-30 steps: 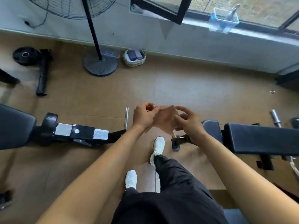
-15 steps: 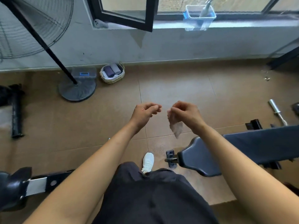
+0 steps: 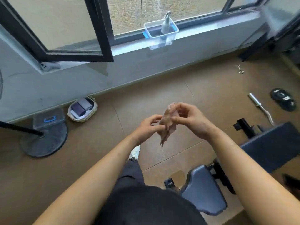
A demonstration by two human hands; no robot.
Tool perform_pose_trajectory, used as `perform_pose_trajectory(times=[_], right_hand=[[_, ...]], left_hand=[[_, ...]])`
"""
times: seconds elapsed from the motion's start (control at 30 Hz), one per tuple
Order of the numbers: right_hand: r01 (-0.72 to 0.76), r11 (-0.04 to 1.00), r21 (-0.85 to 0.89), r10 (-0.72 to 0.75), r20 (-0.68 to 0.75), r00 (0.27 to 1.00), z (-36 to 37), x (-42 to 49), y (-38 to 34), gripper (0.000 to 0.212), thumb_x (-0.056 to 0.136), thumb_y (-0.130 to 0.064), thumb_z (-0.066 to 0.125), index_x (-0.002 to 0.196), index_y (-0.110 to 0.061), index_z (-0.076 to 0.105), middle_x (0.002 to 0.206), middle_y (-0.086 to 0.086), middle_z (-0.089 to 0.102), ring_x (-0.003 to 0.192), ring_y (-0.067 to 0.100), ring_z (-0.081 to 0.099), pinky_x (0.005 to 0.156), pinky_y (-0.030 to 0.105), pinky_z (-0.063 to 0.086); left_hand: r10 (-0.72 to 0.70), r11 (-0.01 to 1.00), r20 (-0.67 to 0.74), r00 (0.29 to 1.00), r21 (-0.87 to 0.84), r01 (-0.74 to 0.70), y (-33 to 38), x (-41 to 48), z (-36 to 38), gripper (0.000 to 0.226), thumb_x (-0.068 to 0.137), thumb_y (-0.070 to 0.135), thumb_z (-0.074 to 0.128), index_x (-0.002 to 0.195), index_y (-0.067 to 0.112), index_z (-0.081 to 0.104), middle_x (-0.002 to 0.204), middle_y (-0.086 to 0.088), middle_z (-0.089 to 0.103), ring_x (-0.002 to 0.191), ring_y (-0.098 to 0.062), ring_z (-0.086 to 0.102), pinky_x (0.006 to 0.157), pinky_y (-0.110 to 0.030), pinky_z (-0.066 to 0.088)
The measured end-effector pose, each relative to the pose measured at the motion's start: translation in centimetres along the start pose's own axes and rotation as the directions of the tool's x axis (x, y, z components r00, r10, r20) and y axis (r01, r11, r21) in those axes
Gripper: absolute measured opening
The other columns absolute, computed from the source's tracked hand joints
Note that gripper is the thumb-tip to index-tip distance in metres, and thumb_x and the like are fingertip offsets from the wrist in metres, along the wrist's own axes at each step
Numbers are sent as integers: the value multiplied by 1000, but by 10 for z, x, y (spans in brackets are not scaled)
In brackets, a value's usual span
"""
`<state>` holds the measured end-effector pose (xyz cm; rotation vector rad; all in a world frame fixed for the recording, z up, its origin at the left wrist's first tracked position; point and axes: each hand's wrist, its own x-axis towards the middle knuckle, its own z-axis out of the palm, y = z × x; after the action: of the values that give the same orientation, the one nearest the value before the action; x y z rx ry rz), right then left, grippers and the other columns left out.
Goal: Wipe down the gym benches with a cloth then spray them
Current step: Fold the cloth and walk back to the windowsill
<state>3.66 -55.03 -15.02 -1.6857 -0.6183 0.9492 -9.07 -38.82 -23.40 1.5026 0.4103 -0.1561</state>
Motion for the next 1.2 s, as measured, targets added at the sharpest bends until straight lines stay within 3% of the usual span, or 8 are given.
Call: perform_pose_trajectory(times=[0.1, 0.3, 0.43, 0.77, 0.87, 1.0, 1.1, 1.2], right_hand=[[-25, 1000, 13, 27, -131, 991, -24, 51, -21, 23, 89, 6, 70, 103, -13, 69, 93, 8, 67, 83, 13, 64, 70, 24, 54], [-97, 995, 17, 93, -480, 872, -65, 146, -33, 25, 88, 6, 70, 95, -17, 72, 84, 7, 65, 70, 10, 58, 61, 25, 52], [-171, 983, 59, 174, -576, 799, -89, 210, -19, 26, 86, 6, 72, 90, -20, 72, 81, 1, 67, 73, 12, 60, 64, 24, 53], [-383, 920, 79, 376, -451, 809, -157, 413, 40, 23, 87, -1, 68, 86, -23, 70, 82, -1, 65, 76, 17, 59, 74, 29, 49], [-435, 899, 54, 421, -381, 823, -182, 475, 40, 21, 89, -3, 67, 85, -23, 69, 81, 0, 66, 79, 20, 62, 75, 30, 50], [-462, 882, -93, 412, -325, 851, -216, 558, 31, 27, 86, -3, 69, 77, -27, 67, 75, -7, 67, 78, 19, 65, 84, 35, 55], [-484, 864, -142, 424, -313, 850, -238, 612, 21, 22, 84, -7, 71, 75, -27, 69, 74, -8, 70, 78, 19, 68, 89, 41, 58], [-499, 845, -193, 428, -318, 846, -256, 662, 8, 14, 84, -14, 71, 79, -27, 71, 76, -5, 71, 84, 21, 70, 84, 34, 55]], left_hand=[[-11, 1000, 19, 1000, -23, 11, 16, 57, -33, 14, 84, 15, 78, 87, 20, 65, 81, 5, 65, 77, -7, 58, 74, -24, 47], [-48, 994, 92, 995, 106, 39, 52, 154, -100, 22, 88, 21, 78, 101, 7, 67, 90, -2, 69, 81, -11, 61, 76, -29, 50], [-75, 973, 46, 996, 223, 63, 65, 214, -141, 14, 88, 25, 77, 92, 13, 70, 82, 1, 67, 73, -9, 56, 69, -29, 46], [-207, 950, -415, 886, 133, 284, 105, 390, -242, 11, 83, 31, 73, 83, 20, 73, 81, 2, 75, 77, -16, 68, 72, -35, 56], [-247, 936, -476, 844, 110, 336, 122, 443, -267, 18, 88, 19, 62, 74, 13, 71, 67, 3, 71, 65, -19, 67, 59, -39, 57], [-296, 873, -657, 693, 108, 476, 135, 519, -313, 8, 90, 25, 67, 86, 20, 71, 84, 0, 75, 70, -13, 68, 56, -24, 56], [-318, 836, -688, 652, 120, 535, 142, 570, -346, 13, 89, 30, 69, 92, 17, 72, 86, 2, 72, 75, -16, 65, 58, -25, 50], [-336, 806, -691, 640, 141, 575, 142, 622, -379, 11, 87, 30, 68, 92, 21, 71, 91, 0, 72, 88, -24, 66, 69, -27, 43]])
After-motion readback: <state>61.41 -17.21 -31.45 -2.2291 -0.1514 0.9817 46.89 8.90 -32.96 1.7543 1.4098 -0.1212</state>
